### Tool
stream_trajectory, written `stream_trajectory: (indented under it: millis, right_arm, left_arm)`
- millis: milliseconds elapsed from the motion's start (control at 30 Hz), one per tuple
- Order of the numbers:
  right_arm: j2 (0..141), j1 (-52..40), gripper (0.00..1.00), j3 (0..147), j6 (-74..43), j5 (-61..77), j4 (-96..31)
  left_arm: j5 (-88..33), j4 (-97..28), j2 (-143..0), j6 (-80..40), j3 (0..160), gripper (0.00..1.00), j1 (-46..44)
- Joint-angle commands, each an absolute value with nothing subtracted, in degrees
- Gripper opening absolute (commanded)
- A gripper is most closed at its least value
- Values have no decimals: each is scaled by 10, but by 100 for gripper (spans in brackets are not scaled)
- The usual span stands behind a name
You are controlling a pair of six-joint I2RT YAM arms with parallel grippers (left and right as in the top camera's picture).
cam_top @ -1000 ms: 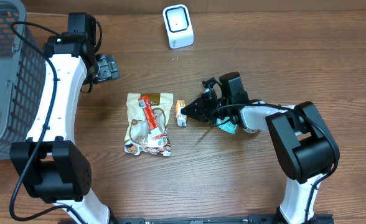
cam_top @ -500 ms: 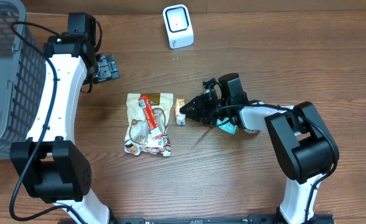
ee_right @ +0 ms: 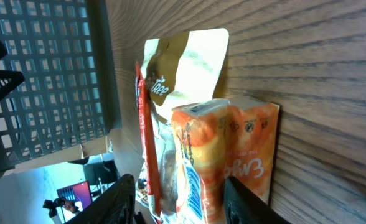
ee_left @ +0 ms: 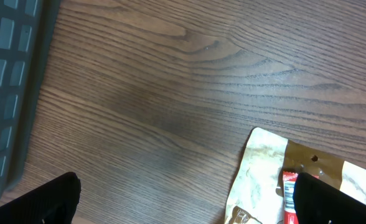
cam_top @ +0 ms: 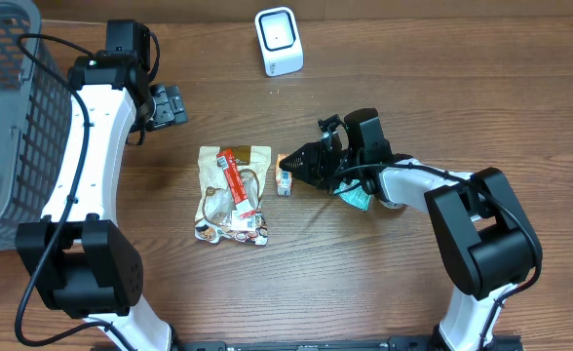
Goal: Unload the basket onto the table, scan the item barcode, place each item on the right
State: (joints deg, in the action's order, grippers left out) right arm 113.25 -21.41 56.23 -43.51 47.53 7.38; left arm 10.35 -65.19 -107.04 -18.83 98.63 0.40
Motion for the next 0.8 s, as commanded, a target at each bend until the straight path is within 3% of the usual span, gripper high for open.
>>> stream_trajectory:
  millis: [0, 267, 567, 767]
  right_arm:
    - [1106, -215, 48, 560, -435, 458, 62]
    - [1028, -215, 51, 573, -430, 338, -25]
    - [985, -228, 53, 707, -385, 147, -296]
    - [985, -266, 56, 797, -355, 47, -403]
  left_arm:
    - [109, -653, -1060, -175, 995, 100, 2]
    - [109, -653, -1060, -175, 995, 99, 2]
    - [109, -653, -1060, -175, 995, 100, 2]
    - [109, -653, -1060, -175, 995, 100, 2]
